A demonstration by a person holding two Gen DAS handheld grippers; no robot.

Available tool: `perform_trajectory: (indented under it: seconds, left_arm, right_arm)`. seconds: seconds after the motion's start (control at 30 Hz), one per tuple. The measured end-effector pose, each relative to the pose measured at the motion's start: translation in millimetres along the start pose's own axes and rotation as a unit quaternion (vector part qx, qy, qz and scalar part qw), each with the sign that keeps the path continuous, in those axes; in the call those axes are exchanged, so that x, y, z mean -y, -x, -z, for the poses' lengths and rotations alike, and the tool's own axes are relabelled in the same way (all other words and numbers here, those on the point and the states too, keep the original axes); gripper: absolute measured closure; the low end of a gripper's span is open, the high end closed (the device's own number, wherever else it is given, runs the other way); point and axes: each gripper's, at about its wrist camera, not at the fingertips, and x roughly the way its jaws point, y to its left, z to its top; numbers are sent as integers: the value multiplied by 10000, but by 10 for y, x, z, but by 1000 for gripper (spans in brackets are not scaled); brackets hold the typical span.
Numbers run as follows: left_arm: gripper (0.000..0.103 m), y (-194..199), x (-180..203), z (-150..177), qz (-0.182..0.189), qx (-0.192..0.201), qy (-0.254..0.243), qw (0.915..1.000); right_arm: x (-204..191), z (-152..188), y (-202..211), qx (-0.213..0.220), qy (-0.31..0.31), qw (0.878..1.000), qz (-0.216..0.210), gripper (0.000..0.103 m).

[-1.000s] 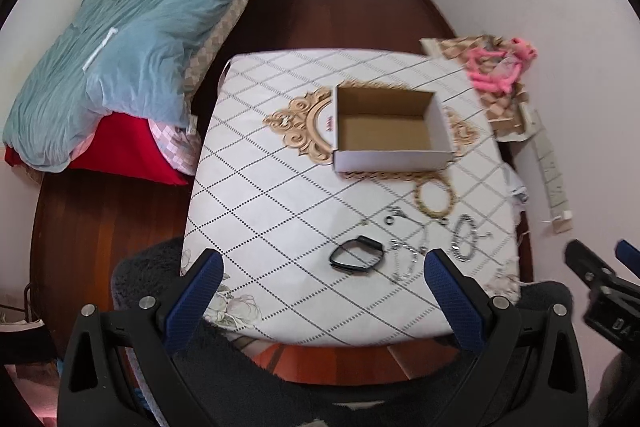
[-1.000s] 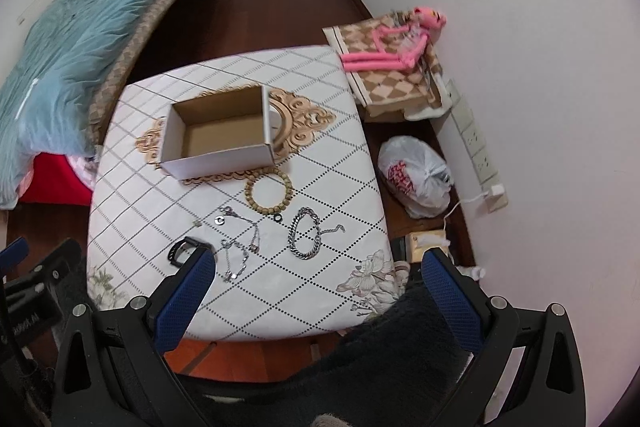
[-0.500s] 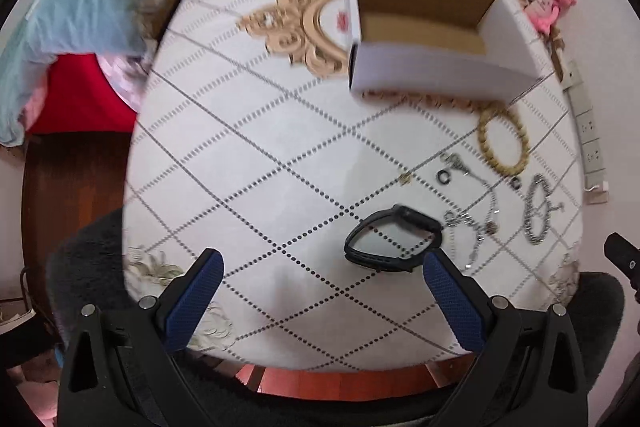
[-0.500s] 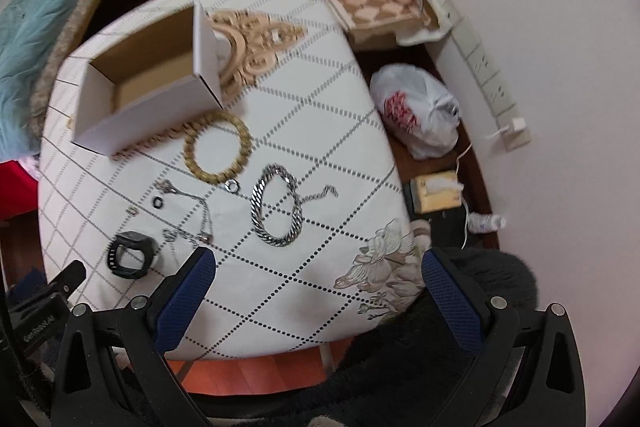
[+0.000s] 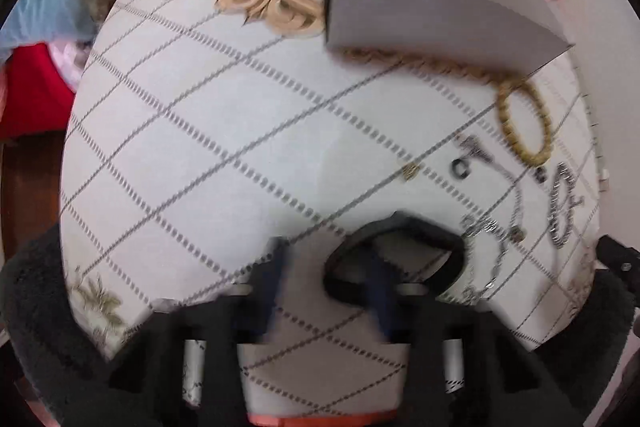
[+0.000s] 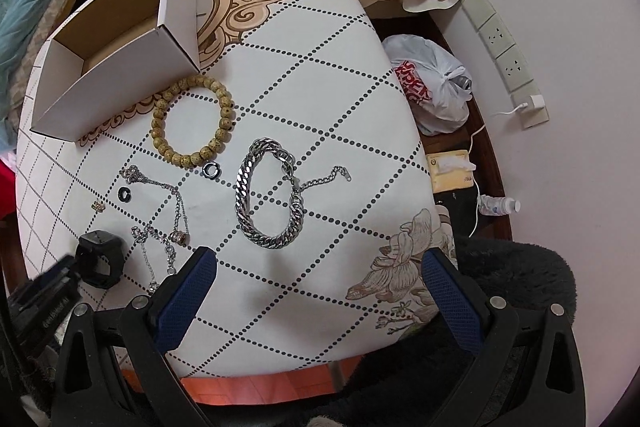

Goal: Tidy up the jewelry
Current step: 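Move both tools down toward the jewelry beside the box, then grasp the black watch band with the left gripper while the right grasps the wooden bead bracelet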

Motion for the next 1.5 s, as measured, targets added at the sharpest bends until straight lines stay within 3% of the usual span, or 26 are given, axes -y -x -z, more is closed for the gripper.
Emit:
perform_trajectory:
  seconds: [0.2, 0.3, 0.37, 0.53, 0.7, 0.83, 0.93, 1.17, 1.5]
  left_arm:
    - [98, 61, -69, -149, 54, 234, 50, 9997]
    - [98, 133, -131, -304, 41, 358, 101, 9993]
    - [98, 170, -152, -383, -49, 469, 63, 9989]
    - [98, 135, -166, -547, -116, 525, 97, 9985]
    - [98, 109, -190, -601, -117, 491, 145, 9986]
    - [98, 68, -211, -614, -141, 468, 136, 9987]
    - [98, 59, -215, -603, -145, 475, 136, 9987]
    - [98, 157, -203, -595, -69, 543, 87, 9985]
    - [98, 587, -190, -543, 142, 837, 42, 9964]
  right_arm:
    - [-7, -132, -43, 31, -11, 9998, -218, 9]
    - [-33, -259, -55, 97, 28, 9987, -509, 18]
    - [-70, -374, -82, 182, 109, 9975, -681, 30]
    - [-240, -706, -291, 230, 211, 9963, -802, 45]
    - [-421, -873, -499, 139, 373, 9967, -705, 55]
    - [-556, -871, -502, 331, 697, 9963, -385, 63]
    - [-593, -854, -484, 468, 768, 9954, -342, 94]
    - [-597, -790, -410, 441, 629, 9953, -591, 94]
    - [-532, -531, 91, 863, 578, 9875, -1187, 94]
